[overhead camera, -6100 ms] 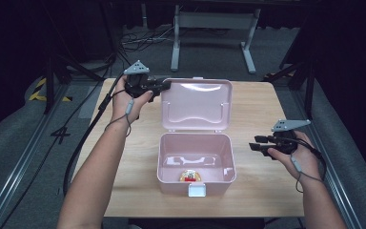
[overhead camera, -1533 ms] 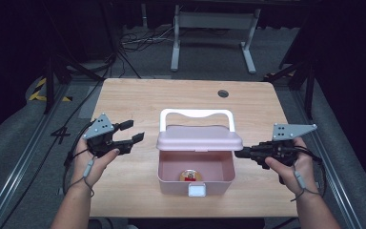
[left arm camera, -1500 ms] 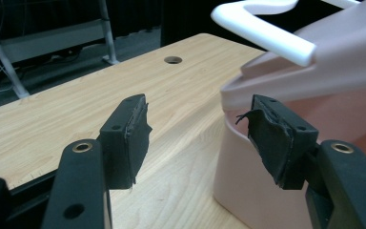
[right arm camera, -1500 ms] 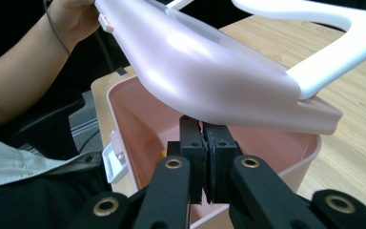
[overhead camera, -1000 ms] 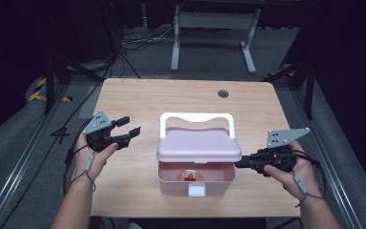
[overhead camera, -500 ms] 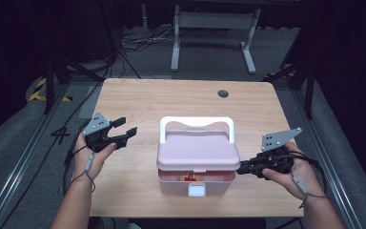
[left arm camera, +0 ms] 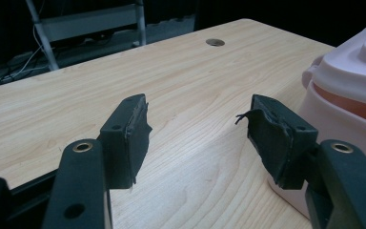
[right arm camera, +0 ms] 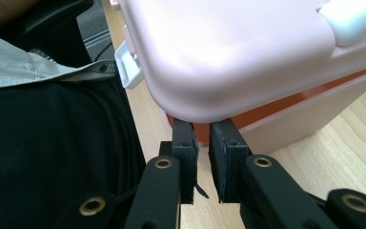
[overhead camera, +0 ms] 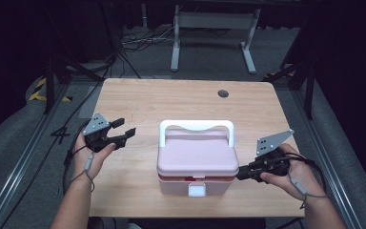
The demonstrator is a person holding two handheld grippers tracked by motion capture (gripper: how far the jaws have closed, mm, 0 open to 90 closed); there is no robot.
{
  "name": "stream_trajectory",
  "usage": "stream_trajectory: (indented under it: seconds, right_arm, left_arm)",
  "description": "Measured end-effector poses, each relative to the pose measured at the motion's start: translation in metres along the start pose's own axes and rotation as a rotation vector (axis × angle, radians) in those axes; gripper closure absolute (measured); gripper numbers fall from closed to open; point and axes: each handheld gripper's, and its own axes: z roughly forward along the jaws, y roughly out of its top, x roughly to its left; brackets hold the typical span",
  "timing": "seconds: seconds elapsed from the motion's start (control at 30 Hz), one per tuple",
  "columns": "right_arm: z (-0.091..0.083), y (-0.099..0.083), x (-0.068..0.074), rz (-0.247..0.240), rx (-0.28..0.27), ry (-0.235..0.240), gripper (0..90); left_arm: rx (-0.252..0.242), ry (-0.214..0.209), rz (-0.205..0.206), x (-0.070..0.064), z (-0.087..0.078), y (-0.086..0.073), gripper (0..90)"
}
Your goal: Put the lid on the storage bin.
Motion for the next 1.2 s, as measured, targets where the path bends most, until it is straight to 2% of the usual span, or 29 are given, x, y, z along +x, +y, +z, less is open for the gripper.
stream_trajectory:
  seconds: [0.73, 1.0, 1.1, 1.2]
  right_arm:
    - [0.004, -0.004, 0.000, -0.009, 0.111, 0.003, 75.8]
    - [-0.007, -0.004, 0.000, -0.014, 0.052, 0.008, 72.6]
    - [-0.014, -0.002, 0.000, -0.024, 0.004, 0.012, 71.0]
    - [-0.020, 0.001, -0.001, -0.028, -0.040, -0.011, 68.7]
  left_arm:
    - [0.014, -0.004, 0.003, 0.000, 0.001, -0.001, 39.8]
    - [0.012, 0.000, 0.006, -0.001, 0.000, -0.002, 39.8]
    - [0.017, 0.004, 0.010, -0.002, -0.002, -0.003, 39.7]
    - [0.020, 0.015, 0.013, -0.004, -0.007, -0.004, 39.7]
